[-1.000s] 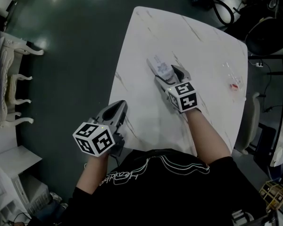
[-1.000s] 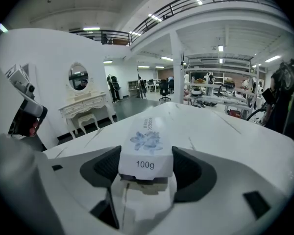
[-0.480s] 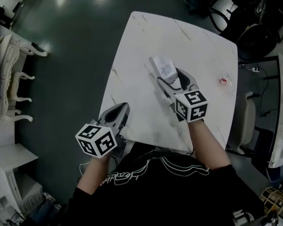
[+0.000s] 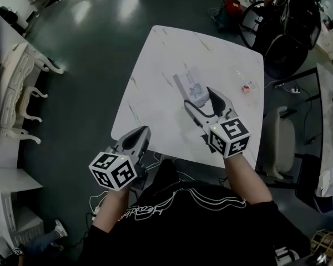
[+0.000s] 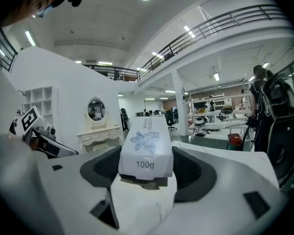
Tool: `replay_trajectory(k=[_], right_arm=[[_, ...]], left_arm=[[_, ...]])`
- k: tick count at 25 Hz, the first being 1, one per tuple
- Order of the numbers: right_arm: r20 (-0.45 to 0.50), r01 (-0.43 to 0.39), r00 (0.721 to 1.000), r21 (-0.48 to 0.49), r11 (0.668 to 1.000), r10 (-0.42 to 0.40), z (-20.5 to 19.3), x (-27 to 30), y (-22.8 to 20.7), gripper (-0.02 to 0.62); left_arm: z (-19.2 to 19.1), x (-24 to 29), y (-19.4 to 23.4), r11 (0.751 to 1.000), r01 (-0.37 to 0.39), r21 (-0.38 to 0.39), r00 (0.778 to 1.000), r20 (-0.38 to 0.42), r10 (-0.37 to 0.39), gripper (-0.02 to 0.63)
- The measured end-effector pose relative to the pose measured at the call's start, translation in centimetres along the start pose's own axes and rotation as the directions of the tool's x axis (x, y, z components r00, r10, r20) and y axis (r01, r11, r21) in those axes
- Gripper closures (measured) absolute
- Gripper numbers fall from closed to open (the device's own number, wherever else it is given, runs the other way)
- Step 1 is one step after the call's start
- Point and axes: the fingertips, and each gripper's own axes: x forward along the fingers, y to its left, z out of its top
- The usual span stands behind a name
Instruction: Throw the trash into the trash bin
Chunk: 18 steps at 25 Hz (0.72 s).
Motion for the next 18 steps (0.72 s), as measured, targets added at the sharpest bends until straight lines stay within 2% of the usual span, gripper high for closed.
replay_trajectory(k=[6, 10, 14, 18], right_arm=[[0.061, -0.031, 0.998, -0.055, 0.998, 0.034, 1.5, -5.3, 3.5, 0.256], [0.072, -0.074, 0.994, -0.105, 0.992, 0.082, 1.7, -7.2, 6.0, 0.256], [0.065, -0.169, 0.982, -0.126, 0.977, 0.178, 1.1, -6.8, 10.0, 0.256], [0.047, -0.306, 0.948, -0.146, 0.941, 0.315, 0.6, -4.8, 15.3, 0.256]], left_arm=[[-1.2, -3.9, -3.8, 0.999, -0.005, 0.033, 0.997, 0.075, 0.003, 0.601], [-2.2, -6.8, -5.3, 0.998, -0.038, 0.042, 0.993, 0.117, 0.032, 0.601], [-3.8, -10.4, -5.0, 0.993, -0.117, 0.016, 0.982, 0.154, 0.113, 0.601], [-4.5, -15.4, -3.6, 0.971, -0.236, -0.022, 0.950, 0.205, 0.236, 0.601]])
